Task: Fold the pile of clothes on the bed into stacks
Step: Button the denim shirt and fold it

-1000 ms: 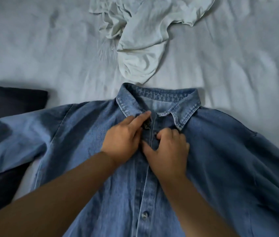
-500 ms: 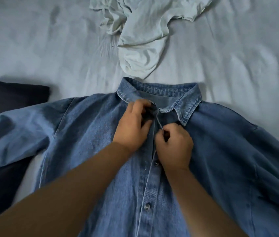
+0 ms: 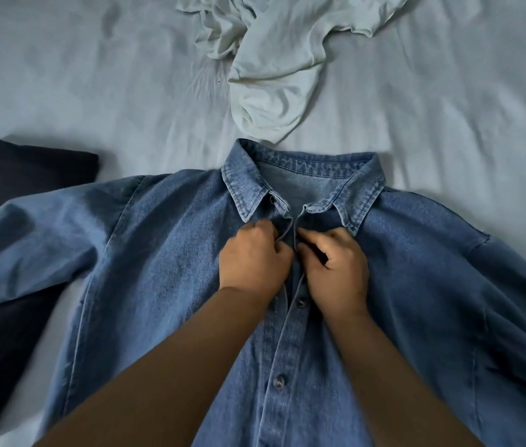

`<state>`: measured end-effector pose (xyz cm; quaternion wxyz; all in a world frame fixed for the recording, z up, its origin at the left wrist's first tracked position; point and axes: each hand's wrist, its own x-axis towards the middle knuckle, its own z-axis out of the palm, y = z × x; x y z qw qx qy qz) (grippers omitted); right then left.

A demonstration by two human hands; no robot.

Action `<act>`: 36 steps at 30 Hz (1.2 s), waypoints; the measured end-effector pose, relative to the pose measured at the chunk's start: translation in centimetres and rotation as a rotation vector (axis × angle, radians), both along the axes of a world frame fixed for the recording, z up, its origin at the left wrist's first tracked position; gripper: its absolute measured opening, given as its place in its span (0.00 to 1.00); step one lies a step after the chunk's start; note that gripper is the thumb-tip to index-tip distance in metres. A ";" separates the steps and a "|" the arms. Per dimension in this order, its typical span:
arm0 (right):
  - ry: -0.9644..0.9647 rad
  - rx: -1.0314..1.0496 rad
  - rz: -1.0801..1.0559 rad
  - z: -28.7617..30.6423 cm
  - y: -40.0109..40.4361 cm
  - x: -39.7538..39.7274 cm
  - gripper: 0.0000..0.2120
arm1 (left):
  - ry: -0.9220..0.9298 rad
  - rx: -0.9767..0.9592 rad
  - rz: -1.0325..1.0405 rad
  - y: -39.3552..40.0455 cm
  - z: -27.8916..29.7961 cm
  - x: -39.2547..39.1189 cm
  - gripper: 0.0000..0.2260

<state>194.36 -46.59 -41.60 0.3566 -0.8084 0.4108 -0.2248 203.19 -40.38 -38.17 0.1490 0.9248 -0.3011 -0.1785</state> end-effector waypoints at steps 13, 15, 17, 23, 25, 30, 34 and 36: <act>0.223 0.142 0.048 1.4 -1.3 0.6 0.06 | 0.166 -0.400 0.050 1.1 -1.8 -0.3 0.07; 0.174 0.181 0.084 1.8 -1.5 0.9 0.06 | 0.143 -0.429 0.049 1.1 -2.1 0.0 0.05; 0.146 0.229 0.085 2.3 -1.4 1.3 0.06 | 0.185 -0.457 0.079 1.3 -2.0 0.1 0.04; 0.188 0.283 0.089 2.8 -1.1 2.1 0.06 | 0.321 -0.496 0.182 1.3 -1.5 0.1 0.04; 0.182 0.310 0.088 2.8 -1.3 2.0 0.05 | 0.326 -0.486 0.186 1.2 -1.5 0.1 0.04; 0.116 0.418 0.068 2.4 -1.3 1.7 0.06 | 0.449 -0.505 0.161 1.5 -1.0 0.8 0.07; 0.068 0.468 0.062 2.1 -1.3 1.5 0.08 | 0.605 -0.469 0.136 1.5 -0.5 1.7 0.07; 0.060 0.470 0.073 2.1 -1.4 1.2 0.09 | 0.595 -0.464 0.159 1.4 -0.5 1.6 0.06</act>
